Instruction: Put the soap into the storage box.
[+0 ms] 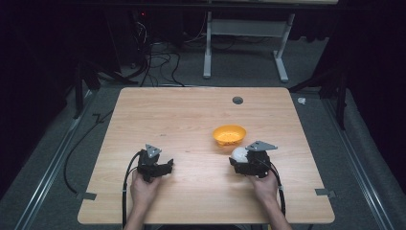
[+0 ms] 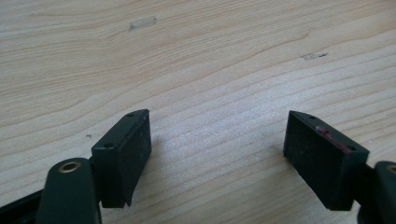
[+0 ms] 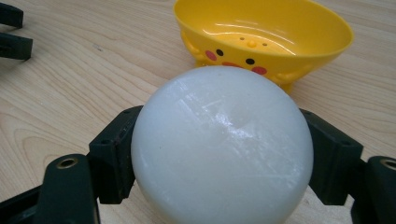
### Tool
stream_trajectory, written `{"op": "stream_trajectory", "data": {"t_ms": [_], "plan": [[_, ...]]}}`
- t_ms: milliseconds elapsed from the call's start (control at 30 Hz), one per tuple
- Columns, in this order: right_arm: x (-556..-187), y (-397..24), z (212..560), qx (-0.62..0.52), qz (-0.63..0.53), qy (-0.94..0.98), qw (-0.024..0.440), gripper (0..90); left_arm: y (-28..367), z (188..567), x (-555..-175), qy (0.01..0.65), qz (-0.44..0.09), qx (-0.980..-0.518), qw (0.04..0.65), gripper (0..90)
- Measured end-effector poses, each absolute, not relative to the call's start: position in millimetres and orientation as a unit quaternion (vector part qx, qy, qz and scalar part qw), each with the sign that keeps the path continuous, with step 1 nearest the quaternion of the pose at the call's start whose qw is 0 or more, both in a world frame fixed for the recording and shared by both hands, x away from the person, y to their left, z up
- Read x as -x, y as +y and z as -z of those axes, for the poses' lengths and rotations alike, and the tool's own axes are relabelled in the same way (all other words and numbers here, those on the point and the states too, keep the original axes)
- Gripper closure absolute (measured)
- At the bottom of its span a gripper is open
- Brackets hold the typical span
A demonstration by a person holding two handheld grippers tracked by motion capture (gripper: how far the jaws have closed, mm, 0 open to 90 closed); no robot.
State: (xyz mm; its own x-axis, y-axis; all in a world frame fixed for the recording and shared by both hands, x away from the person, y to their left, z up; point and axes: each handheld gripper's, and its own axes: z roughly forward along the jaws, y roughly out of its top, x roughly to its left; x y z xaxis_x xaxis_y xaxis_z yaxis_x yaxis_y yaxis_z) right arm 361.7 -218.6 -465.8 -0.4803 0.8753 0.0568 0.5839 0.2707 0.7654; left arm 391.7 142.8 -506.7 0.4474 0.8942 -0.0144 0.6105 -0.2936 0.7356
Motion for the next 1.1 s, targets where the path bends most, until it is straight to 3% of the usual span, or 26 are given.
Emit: {"op": "stream_trajectory", "data": {"t_ms": [1100], "plan": [[-384, -217, 433, -0.461, -0.399, 0.769, 0.193, 24.7, 143, 507, -392, 0.484, -0.205, -0.777, 0.346, 23.7]]}}
